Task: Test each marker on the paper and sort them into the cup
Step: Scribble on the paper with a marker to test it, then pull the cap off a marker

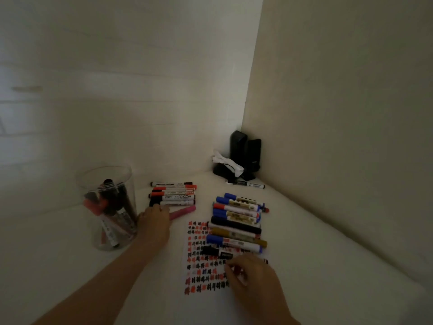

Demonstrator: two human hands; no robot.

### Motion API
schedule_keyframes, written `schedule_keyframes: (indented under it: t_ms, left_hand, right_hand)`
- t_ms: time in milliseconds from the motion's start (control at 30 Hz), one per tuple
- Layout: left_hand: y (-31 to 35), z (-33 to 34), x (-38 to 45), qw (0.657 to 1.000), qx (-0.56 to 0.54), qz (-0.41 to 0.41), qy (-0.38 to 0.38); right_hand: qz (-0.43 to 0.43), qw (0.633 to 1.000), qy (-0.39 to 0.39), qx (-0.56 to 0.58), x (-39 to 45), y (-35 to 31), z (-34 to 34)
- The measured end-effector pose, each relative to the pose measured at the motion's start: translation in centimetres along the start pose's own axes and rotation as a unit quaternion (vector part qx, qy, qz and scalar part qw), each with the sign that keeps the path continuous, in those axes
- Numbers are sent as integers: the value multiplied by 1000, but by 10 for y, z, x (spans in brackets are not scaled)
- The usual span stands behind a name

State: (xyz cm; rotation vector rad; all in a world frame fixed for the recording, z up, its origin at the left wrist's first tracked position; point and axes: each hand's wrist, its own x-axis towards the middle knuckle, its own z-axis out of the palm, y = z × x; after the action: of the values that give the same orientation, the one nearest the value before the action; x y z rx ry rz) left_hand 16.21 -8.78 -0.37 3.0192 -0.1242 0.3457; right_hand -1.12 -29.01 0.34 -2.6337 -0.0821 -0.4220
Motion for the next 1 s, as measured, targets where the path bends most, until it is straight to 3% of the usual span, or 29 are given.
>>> schedule_keyframes:
  t_ms: [67, 133, 200, 267, 367, 433, 667, 1000]
  left_hand:
    - [4, -2, -4, 1000, -16, -15, 0]
    - [12, -11, -16, 988, -151, -21, 20]
    - [23, -26, -38, 953, -301, 26, 10]
    - [35, -39, -66, 924, -364, 113, -26]
    - [47, -39, -106, 892, -386, 231, -43]
    - [49, -33, -126, 880, -413, 231, -44]
    - [38, -34, -139, 886, -397, 235, -50]
    - [35, -46, -144, 862, -426, 268, -65]
  right_hand:
    - [7, 1000, -6, 11, -4, 1, 1]
    - [28, 1000, -4, 12, -5, 3, -3]
    - [44, 998, 6, 41, -4, 2, -9]
    - [76, 987, 15, 140, -2, -6, -15]
    - [167, 913, 8, 373, 2, -23, -16]
    - [209, 863, 4, 459, 1, -32, -13]
    - [196, 876, -12, 440, -9, -42, -12]
    - [166, 875, -43, 452, -14, -51, -18]
